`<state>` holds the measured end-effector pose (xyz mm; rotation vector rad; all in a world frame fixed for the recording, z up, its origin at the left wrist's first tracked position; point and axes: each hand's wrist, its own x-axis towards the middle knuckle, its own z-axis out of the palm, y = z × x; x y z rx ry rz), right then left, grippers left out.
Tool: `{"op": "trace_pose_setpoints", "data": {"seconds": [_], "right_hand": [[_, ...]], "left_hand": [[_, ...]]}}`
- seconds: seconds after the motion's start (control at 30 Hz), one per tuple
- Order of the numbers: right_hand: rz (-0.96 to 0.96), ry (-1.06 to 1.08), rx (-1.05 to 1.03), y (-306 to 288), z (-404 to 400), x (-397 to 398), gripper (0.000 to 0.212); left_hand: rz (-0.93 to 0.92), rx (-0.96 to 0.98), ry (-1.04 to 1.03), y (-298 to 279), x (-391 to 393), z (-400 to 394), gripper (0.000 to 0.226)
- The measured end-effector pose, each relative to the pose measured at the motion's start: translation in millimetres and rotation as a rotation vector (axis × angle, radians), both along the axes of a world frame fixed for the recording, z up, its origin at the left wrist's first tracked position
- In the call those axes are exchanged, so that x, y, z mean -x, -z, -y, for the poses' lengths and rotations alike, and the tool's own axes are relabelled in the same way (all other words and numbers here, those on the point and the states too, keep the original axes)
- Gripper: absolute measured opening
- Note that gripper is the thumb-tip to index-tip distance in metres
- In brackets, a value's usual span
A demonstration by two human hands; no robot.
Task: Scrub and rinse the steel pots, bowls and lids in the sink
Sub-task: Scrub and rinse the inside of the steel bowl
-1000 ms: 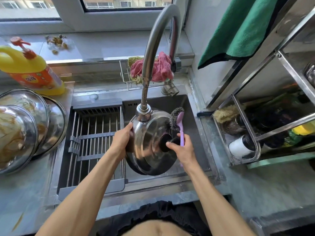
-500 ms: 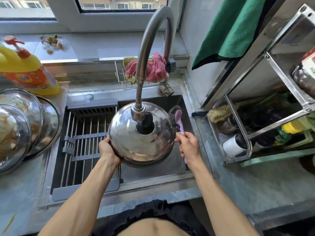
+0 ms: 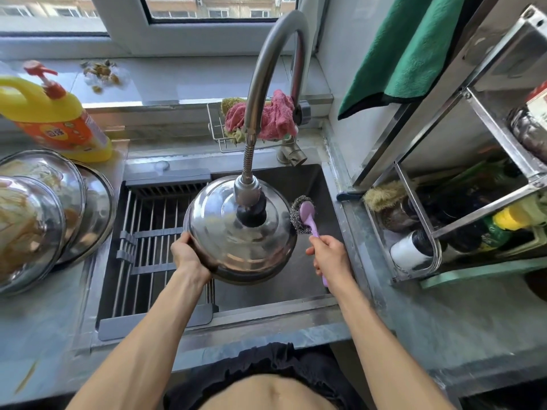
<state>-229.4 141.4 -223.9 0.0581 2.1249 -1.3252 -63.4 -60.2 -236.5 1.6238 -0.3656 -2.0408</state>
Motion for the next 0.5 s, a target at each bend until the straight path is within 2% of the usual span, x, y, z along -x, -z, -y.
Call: {"op": "trace_pose_setpoints", "data": {"seconds": [0.17,0.27,0.33,0.4,0.5], "right_hand": [[-0.019,-0.035,-0.068,2.1,-3.5,-0.5,0.018],[-0.056,-0.089,-0.13,-0.7,-8.7,-0.1,0.02],[-0.089,-0.131,-0.187,-3.9,-10.9,2.0,0.021],[-0.115,-0.185,-0.25,-2.9,-11.0,6.4,0.023],[-0.163,-0.278,-0.378,-3.0,-5.4,17.2,0.03]], "left_hand": [[0.015,0.006,-0.041,-6.4,18.6,-2.4,0.017],[0.007,-0.018,-0.012,-20.8,31.5,-8.3,0.041],[0.066,0.006,0.066,-26.0,40.0,-11.8,0.048],[0.069,0.054,0.118,-29.0,42.8,-10.2,0.047],[0.087,0.142,0.264,-42.0,50.9,-12.4,0.032]]}}
